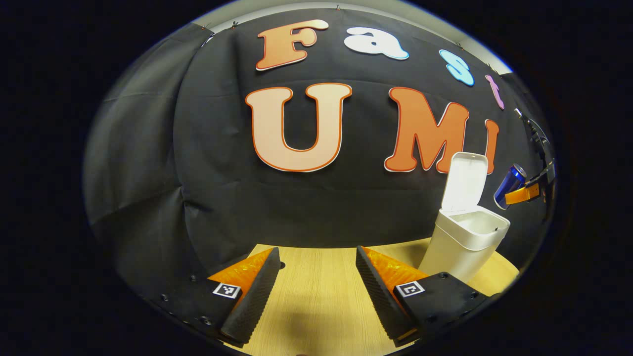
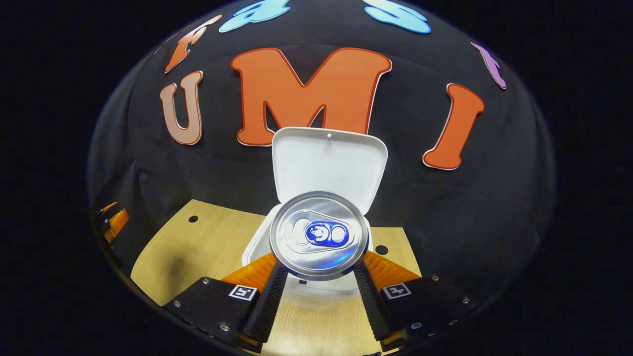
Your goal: Press the lid of the desktop garbage bin to open it, pick up the crumpled paper on the desktop and throw it into the bin, then pick up the pop can on the desktop and drop it into the bin, and finally close the garbage bin lid.
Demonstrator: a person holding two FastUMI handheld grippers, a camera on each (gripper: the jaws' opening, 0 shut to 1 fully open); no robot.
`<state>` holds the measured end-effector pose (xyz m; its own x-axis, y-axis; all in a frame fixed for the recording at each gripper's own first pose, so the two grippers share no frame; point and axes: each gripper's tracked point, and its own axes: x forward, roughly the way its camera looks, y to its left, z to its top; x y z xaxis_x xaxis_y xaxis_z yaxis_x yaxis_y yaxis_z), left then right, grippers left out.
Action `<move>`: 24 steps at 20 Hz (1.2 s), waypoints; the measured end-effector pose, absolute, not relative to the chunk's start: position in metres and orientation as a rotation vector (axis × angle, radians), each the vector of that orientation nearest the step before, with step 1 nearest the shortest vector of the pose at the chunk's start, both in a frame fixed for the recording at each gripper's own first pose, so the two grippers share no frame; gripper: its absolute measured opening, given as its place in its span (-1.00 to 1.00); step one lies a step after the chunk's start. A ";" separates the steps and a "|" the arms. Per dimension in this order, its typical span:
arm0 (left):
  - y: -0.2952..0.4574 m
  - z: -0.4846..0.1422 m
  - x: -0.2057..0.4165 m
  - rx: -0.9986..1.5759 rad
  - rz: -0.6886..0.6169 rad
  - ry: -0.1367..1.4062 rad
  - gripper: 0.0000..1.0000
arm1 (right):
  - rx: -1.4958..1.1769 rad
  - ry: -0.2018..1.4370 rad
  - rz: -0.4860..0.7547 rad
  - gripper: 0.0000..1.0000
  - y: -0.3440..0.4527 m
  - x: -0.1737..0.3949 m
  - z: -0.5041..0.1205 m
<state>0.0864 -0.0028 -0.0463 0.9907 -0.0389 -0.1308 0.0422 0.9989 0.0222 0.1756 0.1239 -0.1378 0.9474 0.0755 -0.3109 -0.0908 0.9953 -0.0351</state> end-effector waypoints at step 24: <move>-0.009 -0.046 0.111 0.022 -0.074 0.131 0.95 | -0.001 0.328 0.074 0.94 0.114 0.190 -0.112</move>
